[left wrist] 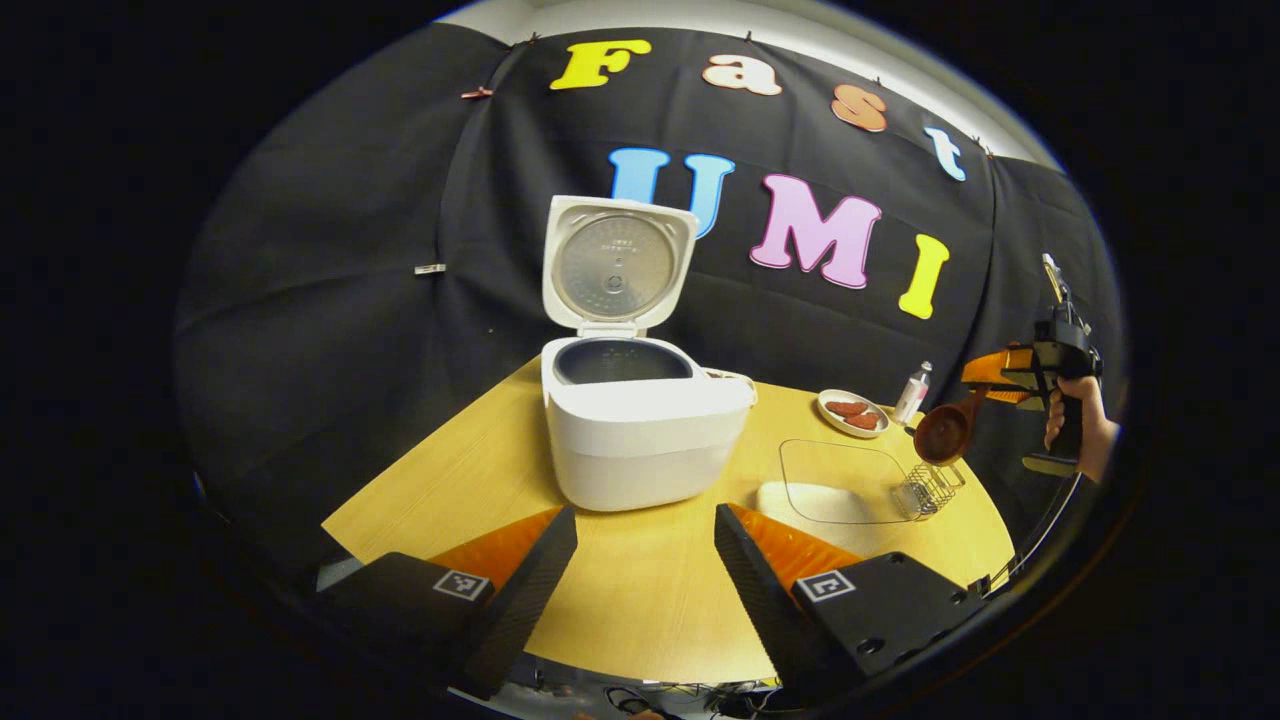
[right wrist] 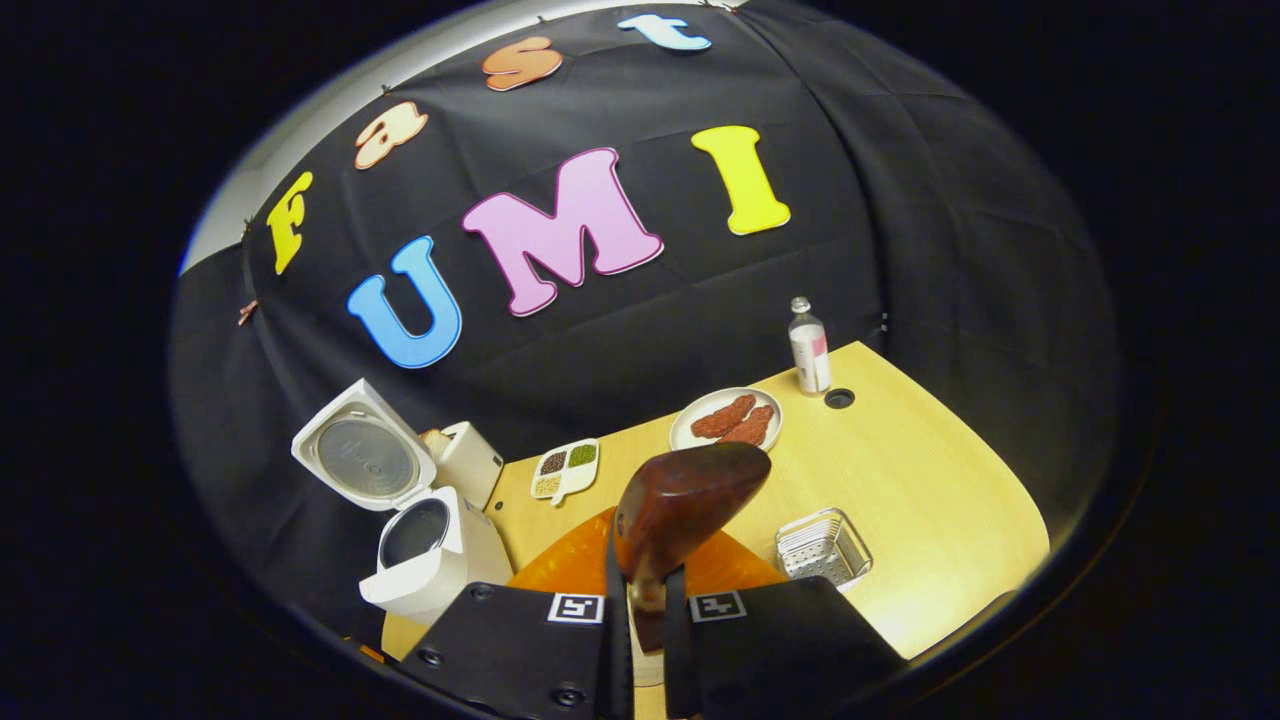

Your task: Close the left gripper, press the button to open the rice cooker; take a wooden spoon from the chopstick holder with the right hand, scoop a spoonful of rice and pour it into the rice cooker, then put the wooden spoon back into the chopstick holder.

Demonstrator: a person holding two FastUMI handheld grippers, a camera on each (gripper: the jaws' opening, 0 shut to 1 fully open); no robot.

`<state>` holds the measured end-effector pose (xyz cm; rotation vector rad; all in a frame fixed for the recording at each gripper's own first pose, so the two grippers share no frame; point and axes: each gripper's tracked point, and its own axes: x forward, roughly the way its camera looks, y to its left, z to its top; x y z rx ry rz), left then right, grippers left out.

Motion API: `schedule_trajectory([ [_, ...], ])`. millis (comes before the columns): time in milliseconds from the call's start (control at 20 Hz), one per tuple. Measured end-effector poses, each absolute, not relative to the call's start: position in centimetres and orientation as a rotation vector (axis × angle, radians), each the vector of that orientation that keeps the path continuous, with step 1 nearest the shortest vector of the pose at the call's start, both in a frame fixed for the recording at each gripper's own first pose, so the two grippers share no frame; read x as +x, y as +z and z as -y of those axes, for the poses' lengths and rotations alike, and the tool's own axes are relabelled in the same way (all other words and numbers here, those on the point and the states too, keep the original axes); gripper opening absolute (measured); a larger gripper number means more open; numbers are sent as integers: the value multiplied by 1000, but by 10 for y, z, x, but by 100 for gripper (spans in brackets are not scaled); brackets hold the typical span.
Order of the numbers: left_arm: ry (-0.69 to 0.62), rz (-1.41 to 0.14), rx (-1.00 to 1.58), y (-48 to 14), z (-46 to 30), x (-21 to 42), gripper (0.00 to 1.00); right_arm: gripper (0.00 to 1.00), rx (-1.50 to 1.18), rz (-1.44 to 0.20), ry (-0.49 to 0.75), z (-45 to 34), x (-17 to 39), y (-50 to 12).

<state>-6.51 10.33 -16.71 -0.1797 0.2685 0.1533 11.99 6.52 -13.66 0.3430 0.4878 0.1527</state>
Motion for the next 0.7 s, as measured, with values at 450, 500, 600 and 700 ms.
schedule_trajectory([
  [450, 160, -304, -220, -197, -137, -72, 96, 17, 165, -539, 203, -125, 112, -230],
  [500, 159, -310, -221, -200, -138, -70, 96, 17, 123, -537, 206, -128, 114, -238],
  [600, 151, -314, -225, -204, -137, -66, 96, 17, 25, -510, 192, -127, 120, -253],
  [700, 139, -320, -224, -208, -134, -60, 96, 16, -41, -471, 162, -124, 125, -259],
])
